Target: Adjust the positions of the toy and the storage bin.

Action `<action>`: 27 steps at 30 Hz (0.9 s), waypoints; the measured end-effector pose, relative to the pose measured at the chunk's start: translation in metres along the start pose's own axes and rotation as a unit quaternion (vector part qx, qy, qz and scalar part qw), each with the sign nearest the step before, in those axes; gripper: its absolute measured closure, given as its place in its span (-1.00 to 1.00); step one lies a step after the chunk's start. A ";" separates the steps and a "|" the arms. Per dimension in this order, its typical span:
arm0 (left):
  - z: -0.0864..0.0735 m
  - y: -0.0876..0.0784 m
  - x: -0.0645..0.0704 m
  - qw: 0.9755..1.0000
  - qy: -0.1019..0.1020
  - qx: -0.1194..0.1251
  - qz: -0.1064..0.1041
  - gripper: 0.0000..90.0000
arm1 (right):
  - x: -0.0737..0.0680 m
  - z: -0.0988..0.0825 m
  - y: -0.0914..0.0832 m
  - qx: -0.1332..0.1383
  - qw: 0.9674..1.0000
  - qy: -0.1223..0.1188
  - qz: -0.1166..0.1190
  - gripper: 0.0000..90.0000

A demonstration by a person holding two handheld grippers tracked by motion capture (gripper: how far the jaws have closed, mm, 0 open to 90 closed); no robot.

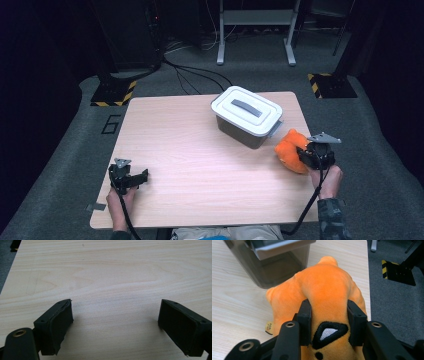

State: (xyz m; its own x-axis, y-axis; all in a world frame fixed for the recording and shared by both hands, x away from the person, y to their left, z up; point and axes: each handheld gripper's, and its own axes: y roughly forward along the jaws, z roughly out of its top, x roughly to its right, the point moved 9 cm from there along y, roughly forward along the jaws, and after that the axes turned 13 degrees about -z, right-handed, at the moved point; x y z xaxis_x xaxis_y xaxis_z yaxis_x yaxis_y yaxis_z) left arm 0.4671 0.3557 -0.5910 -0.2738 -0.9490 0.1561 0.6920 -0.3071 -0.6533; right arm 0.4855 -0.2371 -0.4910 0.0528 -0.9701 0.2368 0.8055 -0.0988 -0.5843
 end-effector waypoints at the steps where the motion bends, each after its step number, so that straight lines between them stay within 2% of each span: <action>1: 0.000 0.000 0.000 1.000 0.000 0.000 0.000 -0.73 | 0.000 -0.001 0.002 -0.004 1.000 -0.001 -0.001 0.34; 2: 0.000 0.000 0.000 1.000 0.000 0.000 0.000 -0.73 | 0.000 -0.001 0.002 -0.004 1.000 -0.001 -0.001 0.34; 3: 0.000 0.000 0.000 1.000 0.000 0.000 0.000 -0.73 | -0.002 -0.007 0.009 -0.016 1.000 -0.002 0.001 0.30; 5: 0.000 0.000 0.000 1.000 0.000 0.000 0.000 -0.73 | -0.002 -0.008 0.010 -0.014 1.000 0.000 0.000 0.28; 8: 0.000 0.000 0.000 1.000 0.000 0.000 0.000 -0.73 | -0.001 -0.008 0.011 -0.013 1.000 0.005 -0.005 0.12; 10: 0.000 0.000 0.000 1.000 0.000 0.000 0.000 -0.73 | -0.001 -0.007 0.011 -0.012 1.000 0.004 -0.007 0.08; 11: 0.000 0.000 0.000 1.000 0.000 0.000 0.000 -0.73 | 0.000 -0.007 0.012 -0.014 1.000 0.007 -0.008 -0.06; 12: 0.000 0.000 0.000 1.000 0.000 0.000 0.000 -0.73 | 0.000 -0.007 0.012 -0.014 1.000 0.007 -0.008 -0.06; 16: 0.000 0.000 0.000 1.000 0.000 0.000 0.000 -0.73 | 0.001 -0.005 0.011 -0.014 1.000 0.018 -0.010 -0.32; 17: 0.000 0.000 0.000 1.000 0.000 0.000 0.000 -0.73 | 0.001 -0.004 0.011 -0.012 1.000 0.018 -0.009 -0.44; 18: 0.000 0.000 0.000 1.000 0.000 0.000 0.000 -0.73 | 0.001 -0.004 0.011 -0.012 1.000 0.018 -0.009 -0.44; 22: 0.000 0.000 0.000 1.000 0.000 0.000 0.000 -0.73 | 0.000 -0.003 0.008 -0.014 1.000 0.011 0.002 -0.69; 27: 0.000 0.000 0.000 1.000 0.000 0.000 0.000 -0.73 | 0.000 0.001 0.001 -0.002 1.000 0.007 0.010 -0.76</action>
State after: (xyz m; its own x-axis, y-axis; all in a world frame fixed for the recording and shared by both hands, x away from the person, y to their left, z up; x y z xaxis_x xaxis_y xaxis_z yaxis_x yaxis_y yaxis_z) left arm 0.4671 0.3557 -0.5910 -0.2741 -0.9489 0.1561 0.6925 -0.3074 -0.6527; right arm 0.4869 -0.2367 -0.4909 0.0597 -0.9749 0.2145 0.8024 -0.0809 -0.5913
